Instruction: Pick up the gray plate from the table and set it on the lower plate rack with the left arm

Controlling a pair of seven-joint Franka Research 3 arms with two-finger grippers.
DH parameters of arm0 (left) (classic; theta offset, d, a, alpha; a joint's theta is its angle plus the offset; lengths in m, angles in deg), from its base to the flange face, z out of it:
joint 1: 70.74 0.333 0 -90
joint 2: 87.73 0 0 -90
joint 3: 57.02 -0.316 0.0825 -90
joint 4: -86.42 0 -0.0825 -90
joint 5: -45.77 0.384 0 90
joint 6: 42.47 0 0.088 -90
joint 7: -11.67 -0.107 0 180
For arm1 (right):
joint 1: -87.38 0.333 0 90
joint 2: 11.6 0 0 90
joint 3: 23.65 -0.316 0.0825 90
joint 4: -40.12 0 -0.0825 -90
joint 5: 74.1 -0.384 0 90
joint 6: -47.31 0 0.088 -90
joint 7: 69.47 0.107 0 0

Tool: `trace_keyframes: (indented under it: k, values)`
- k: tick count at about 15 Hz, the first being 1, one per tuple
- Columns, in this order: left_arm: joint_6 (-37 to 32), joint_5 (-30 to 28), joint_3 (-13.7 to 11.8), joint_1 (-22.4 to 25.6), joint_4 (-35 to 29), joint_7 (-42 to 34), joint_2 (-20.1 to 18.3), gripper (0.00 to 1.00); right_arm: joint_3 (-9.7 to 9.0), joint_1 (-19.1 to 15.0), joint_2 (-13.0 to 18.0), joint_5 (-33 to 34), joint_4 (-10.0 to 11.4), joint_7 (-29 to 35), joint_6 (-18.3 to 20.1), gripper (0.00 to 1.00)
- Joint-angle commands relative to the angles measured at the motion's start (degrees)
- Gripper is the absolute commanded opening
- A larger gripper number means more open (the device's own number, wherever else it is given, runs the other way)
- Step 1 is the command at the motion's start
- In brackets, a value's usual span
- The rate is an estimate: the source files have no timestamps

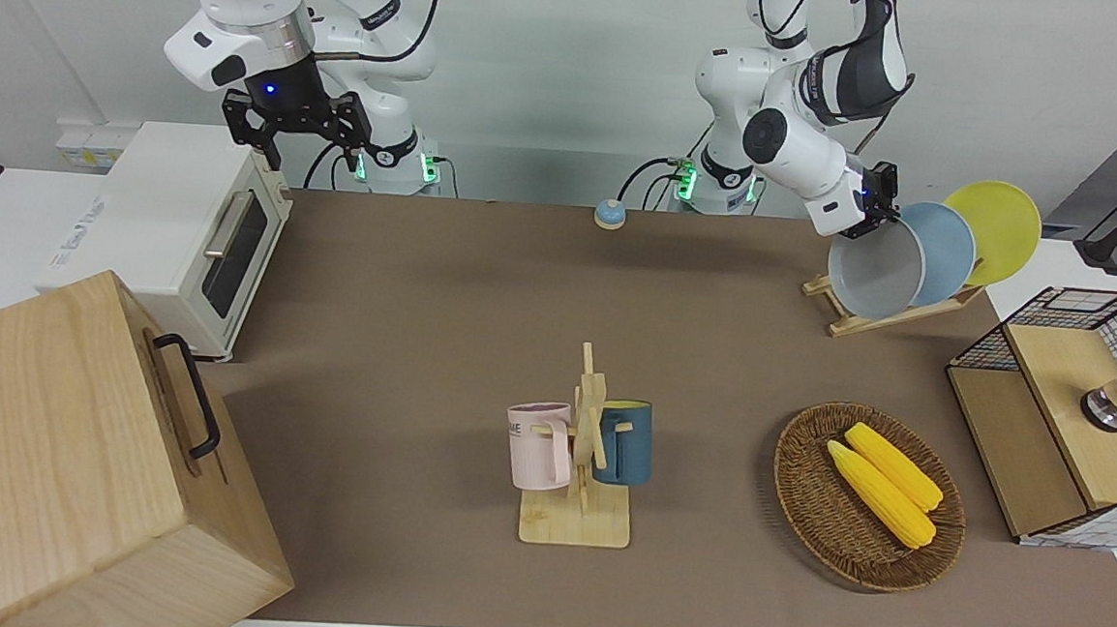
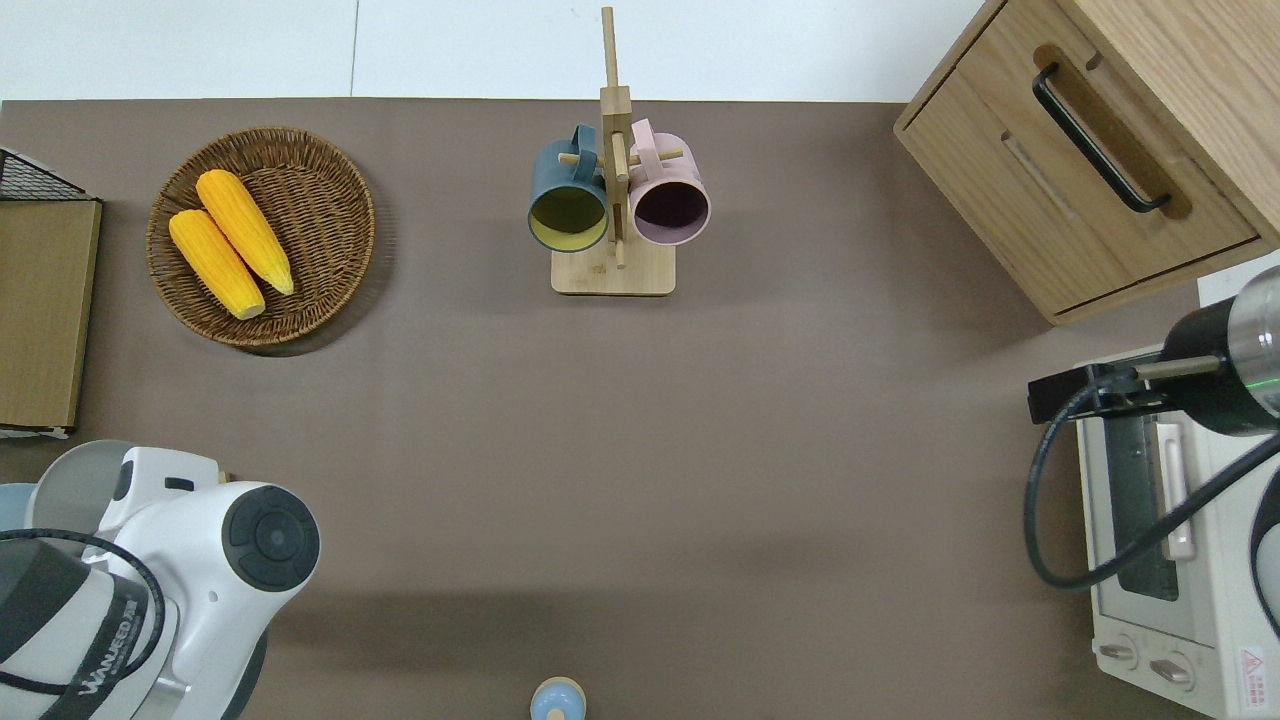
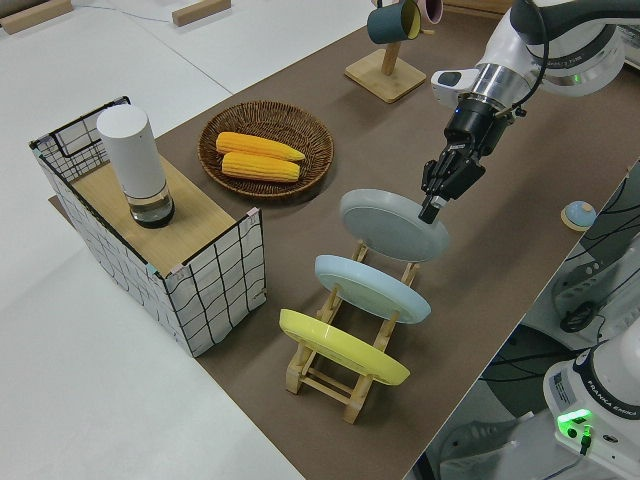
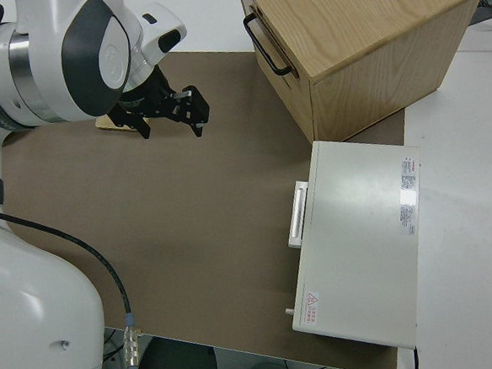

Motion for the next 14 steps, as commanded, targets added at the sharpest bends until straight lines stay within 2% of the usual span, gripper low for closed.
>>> trace_keyframes:
  k: [1,4,7,11,12,13,14]
  values:
    - [0.91,1.49,-0.31,-0.91,-2.59,2.57,-1.38,0.0,-0.38,-0.41,0.14,-0.43,-0.35,-0.08,0.83,0.987]
    - [1.0,2.01,0.04,-1.69,-4.26,6.25,-1.03,0.0,-0.38,-0.41,0.14,-0.43,-0.35,0.01,0.83,0.99]
    - [1.79,2.02,0.13,-2.22,-4.87,9.68,1.25,0.0,-0.38,-0.41,0.14,-0.43,-0.35,-0.08,0.83,0.987]
    - [3.28,1.23,0.04,-1.96,-4.88,9.08,1.43,0.01,-0.29,-0.41,0.14,-0.43,-0.35,0.01,0.83,0.987]
    - [3.2,1.05,0.04,-1.88,-4.88,7.51,1.43,0.2,-0.38,-0.41,0.14,-0.43,-0.35,0.01,0.83,0.99]
    - [3.11,0.79,-0.04,-1.87,-4.88,5.15,1.43,0.3,-0.29,-0.41,0.14,-0.43,-0.35,0.01,0.83,0.99]
    - [3.11,0.79,-0.04,-1.87,-4.88,4.51,1.43,0.59,-0.38,-0.41,0.14,-0.43,-0.35,0.01,0.83,0.99]
